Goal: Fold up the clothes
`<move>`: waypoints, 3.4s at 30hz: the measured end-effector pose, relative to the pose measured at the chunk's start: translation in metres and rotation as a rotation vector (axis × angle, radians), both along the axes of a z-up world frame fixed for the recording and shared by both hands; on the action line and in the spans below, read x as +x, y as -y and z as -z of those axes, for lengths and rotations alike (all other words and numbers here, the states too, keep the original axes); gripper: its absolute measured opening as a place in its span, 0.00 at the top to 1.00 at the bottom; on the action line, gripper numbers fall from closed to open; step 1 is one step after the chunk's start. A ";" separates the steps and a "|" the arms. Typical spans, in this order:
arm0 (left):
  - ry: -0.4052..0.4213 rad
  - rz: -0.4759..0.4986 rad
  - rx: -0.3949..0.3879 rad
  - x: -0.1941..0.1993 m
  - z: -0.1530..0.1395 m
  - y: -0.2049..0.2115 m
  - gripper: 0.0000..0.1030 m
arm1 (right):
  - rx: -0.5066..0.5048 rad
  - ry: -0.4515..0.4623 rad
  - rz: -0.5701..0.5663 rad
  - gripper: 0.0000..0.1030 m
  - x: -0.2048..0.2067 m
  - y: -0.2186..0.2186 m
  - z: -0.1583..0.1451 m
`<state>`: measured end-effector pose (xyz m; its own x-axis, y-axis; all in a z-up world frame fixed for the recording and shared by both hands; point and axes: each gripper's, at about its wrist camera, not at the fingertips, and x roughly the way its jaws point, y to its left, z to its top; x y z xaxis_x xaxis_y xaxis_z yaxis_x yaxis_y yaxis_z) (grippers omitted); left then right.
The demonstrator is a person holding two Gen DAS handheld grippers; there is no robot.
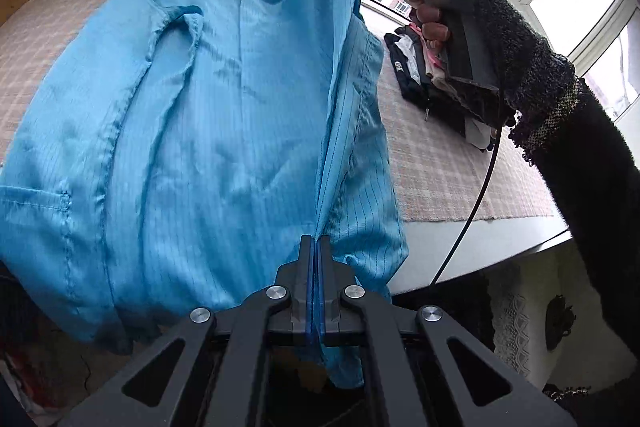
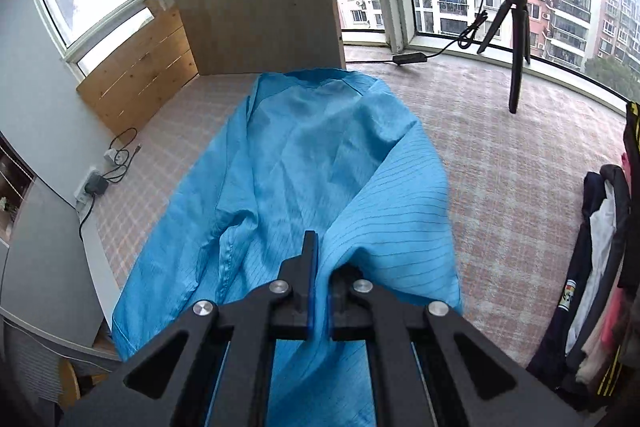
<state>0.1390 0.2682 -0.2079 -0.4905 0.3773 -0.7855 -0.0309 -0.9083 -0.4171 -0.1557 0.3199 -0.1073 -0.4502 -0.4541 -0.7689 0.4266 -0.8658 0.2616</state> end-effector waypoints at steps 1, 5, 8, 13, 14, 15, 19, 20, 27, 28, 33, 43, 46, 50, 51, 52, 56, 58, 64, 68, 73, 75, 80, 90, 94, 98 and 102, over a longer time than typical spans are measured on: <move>0.012 -0.028 0.006 0.002 0.005 0.011 0.99 | -0.007 0.013 -0.027 0.97 -0.004 0.017 0.002; 0.108 -0.117 0.041 0.007 0.037 0.047 1.00 | 0.047 0.229 -0.155 0.87 -0.018 0.082 0.019; 0.129 -0.129 0.055 0.011 0.048 0.055 1.00 | 0.015 0.171 -0.215 0.79 0.004 0.078 -0.008; 0.116 -0.113 0.058 0.013 0.047 0.051 1.00 | 0.073 0.102 -0.073 0.64 0.023 0.037 -0.015; 0.116 -0.110 0.058 0.012 0.047 0.050 1.00 | 0.101 0.112 -0.043 0.64 0.017 0.035 -0.009; 0.115 -0.105 0.055 0.012 0.047 0.049 1.00 | 0.115 0.141 -0.024 0.63 0.012 0.034 0.000; 0.114 -0.097 0.052 0.009 0.046 0.045 1.00 | 0.164 0.229 -0.032 0.63 0.001 0.048 0.031; 0.115 -0.095 0.054 0.008 0.046 0.044 1.00 | 0.208 0.224 -0.033 0.63 0.000 0.054 0.038; 0.098 -0.048 0.089 0.013 0.039 0.042 1.00 | 0.234 0.241 -0.048 0.99 -0.012 0.067 0.062; 0.091 -0.049 0.111 0.017 0.035 0.046 1.00 | 0.188 0.228 -0.044 0.99 -0.012 0.064 0.054; 0.047 -0.108 0.115 0.034 0.019 0.081 1.00 | 0.101 0.202 -0.085 0.99 -0.020 0.092 0.028; 0.135 -0.145 0.018 0.053 0.036 0.116 0.79 | 0.099 0.291 -0.177 0.83 0.002 0.139 0.046; 0.117 -0.082 0.031 0.064 0.033 0.104 0.75 | -0.058 0.188 -0.170 0.67 0.063 0.071 0.011; 0.156 0.021 0.010 0.064 0.056 0.077 0.59 | -0.110 0.166 -0.093 0.64 0.161 -0.009 0.028; 0.168 0.041 0.021 0.063 0.064 0.072 0.58 | -0.101 0.179 -0.076 0.64 0.187 -0.023 0.041; 0.179 0.051 0.022 0.062 0.073 0.068 0.58 | -0.080 0.192 -0.066 0.64 0.209 -0.030 0.054; 0.204 0.070 0.088 0.054 0.099 0.059 0.61 | -0.003 0.212 -0.045 0.64 0.266 -0.032 0.096; 0.195 0.070 0.140 0.051 0.106 0.057 0.74 | 0.018 0.210 -0.056 0.64 0.278 -0.024 0.107; 0.189 0.074 0.162 0.050 0.102 0.060 0.93 | 0.117 0.164 -0.112 0.64 0.295 0.008 0.122; 0.150 0.062 0.188 0.063 0.067 0.080 0.93 | 0.137 0.160 -0.137 0.95 0.298 0.014 0.119; 0.265 0.065 0.009 0.067 0.094 0.086 0.91 | 0.182 0.219 -0.175 0.95 0.300 0.012 0.118; 0.249 0.079 -0.036 0.076 0.084 0.091 0.90 | 0.167 0.228 -0.171 0.94 0.298 0.005 0.105; 0.133 0.098 -0.102 0.079 0.020 0.115 0.90 | 0.036 0.082 -0.142 0.94 0.260 -0.006 0.037; -0.050 0.123 -0.218 -0.087 -0.059 0.146 0.89 | 0.004 0.066 -0.138 0.94 0.060 0.075 0.057; -0.052 0.154 -0.167 -0.159 -0.054 0.138 0.89 | -0.029 0.152 -0.163 0.94 -0.004 0.113 0.098; -0.021 0.237 -0.147 -0.208 -0.031 0.109 0.89 | -0.106 0.303 -0.197 0.94 -0.044 0.114 0.116; -0.014 0.275 -0.198 -0.251 -0.011 0.090 0.89 | -0.229 0.169 -0.141 0.93 -0.063 0.043 0.067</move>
